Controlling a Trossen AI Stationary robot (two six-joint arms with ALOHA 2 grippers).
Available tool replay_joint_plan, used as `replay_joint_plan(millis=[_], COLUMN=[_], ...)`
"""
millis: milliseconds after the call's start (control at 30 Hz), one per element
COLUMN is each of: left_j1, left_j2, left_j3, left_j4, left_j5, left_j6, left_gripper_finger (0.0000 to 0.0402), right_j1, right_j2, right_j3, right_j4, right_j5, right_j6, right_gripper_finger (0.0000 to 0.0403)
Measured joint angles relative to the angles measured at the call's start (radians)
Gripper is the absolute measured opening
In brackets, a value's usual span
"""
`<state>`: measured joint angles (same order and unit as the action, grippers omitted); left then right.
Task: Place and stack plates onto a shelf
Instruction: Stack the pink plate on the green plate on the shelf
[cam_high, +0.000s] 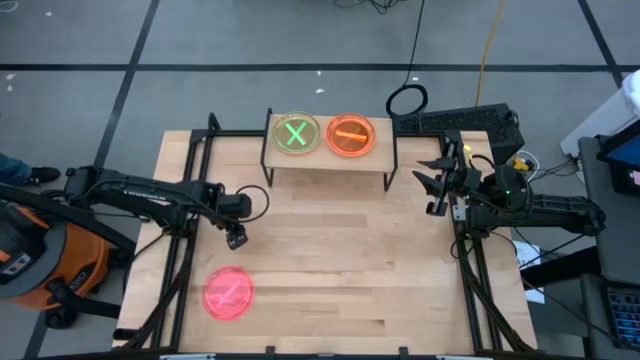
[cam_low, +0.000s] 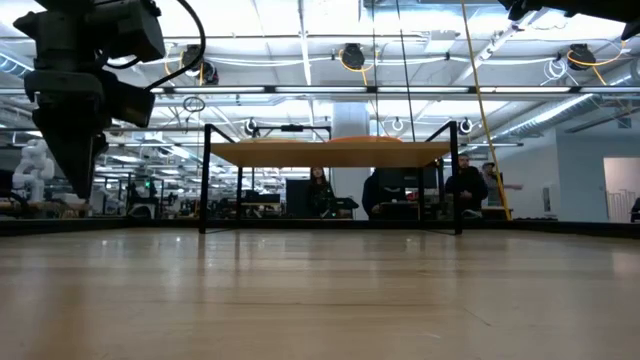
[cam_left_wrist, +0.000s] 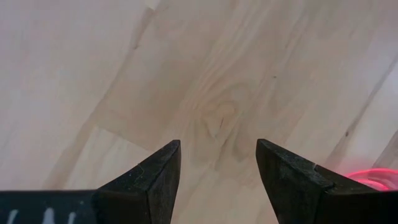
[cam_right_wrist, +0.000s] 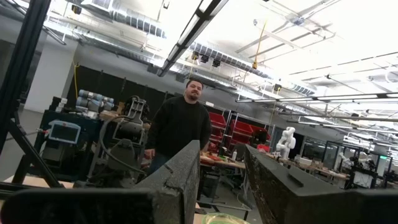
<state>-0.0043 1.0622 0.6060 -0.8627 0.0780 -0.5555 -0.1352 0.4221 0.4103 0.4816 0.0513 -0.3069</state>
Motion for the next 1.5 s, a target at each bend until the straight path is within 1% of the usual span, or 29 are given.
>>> replay_joint_plan(millis=[400,533,600,667,767,833,933,1067,1333,1500], left_j1=[-0.058,-0.077,-0.09,-0.109,-0.156,-0.195,-0.25,-0.31,-0.388,-0.415], left_j2=[0.0,0.0,0.0,0.0,0.0,0.0,0.0,0.0,0.0,0.022], left_j3=[-0.001,-0.039,-0.073,-0.106,-0.142,-0.149,-0.152,-0.156,-0.186,-0.189], left_j4=[0.001,0.02,0.041,0.079,0.184,0.244,0.297,0.275,0.345,0.344], left_j5=[-0.019,-0.016,0.019,0.084,0.188,0.209,0.206,0.152,0.156,0.157], left_j6=[-0.036,-0.081,-0.098,-0.105,-0.116,-0.135,-0.168,-0.208,-0.221,-0.25], left_gripper_finger=[0.0216,0.0216,0.0216,0.0216,0.0216,0.0216,0.0216,0.0216,0.0216,0.0216], right_j1=[0.0,0.0,0.0,0.0,0.0,0.0,0.0,0.0,0.0,0.0], right_j2=[0.0,0.0,0.0,0.0,0.0,0.0,0.0,0.0,0.0,0.0], right_j3=[0.0,0.0,0.0,0.0,0.0,0.0,0.0,0.0,0.0,0.0], right_j4=[0.0,0.0,0.0,0.0,0.0,0.0,0.0,0.0,0.0,0.0], right_j5=[0.0,0.0,0.0,0.0,0.0,0.0,0.0,0.0,0.0,0.0], right_j6=[0.0,0.0,0.0,0.0,0.0,0.0,0.0,0.0,0.0,0.0], right_gripper_finger=[0.0112,0.0112,0.0112,0.0112,0.0112,0.0112,0.0112,0.0112,0.0112,0.0112])
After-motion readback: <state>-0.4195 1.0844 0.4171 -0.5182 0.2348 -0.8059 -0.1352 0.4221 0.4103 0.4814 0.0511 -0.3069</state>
